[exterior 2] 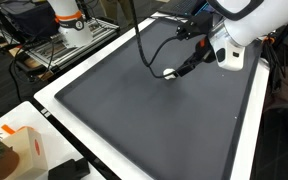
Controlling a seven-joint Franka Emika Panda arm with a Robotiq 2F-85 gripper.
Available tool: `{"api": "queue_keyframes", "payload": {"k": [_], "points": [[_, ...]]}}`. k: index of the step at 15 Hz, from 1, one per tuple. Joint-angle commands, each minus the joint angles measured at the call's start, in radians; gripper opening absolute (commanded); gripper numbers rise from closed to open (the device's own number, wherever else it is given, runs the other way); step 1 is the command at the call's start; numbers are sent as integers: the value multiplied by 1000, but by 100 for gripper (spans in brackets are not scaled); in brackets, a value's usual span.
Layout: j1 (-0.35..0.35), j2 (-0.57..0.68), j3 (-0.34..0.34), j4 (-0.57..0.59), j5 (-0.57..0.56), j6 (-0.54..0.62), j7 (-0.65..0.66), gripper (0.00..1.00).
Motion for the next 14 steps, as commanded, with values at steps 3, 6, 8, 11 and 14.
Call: {"api": "queue_keyframes", "payload": {"k": [3, 6, 8, 11, 14], "points": [[4, 36, -2, 8, -2, 8, 5, 100], [10, 52, -4, 15, -7, 3, 7, 100], [13, 61, -5, 21, -9, -1, 8, 100], [20, 70, -8, 29, -16, -4, 9, 100], [28, 78, -13, 38, -24, -10, 9, 100]]}}
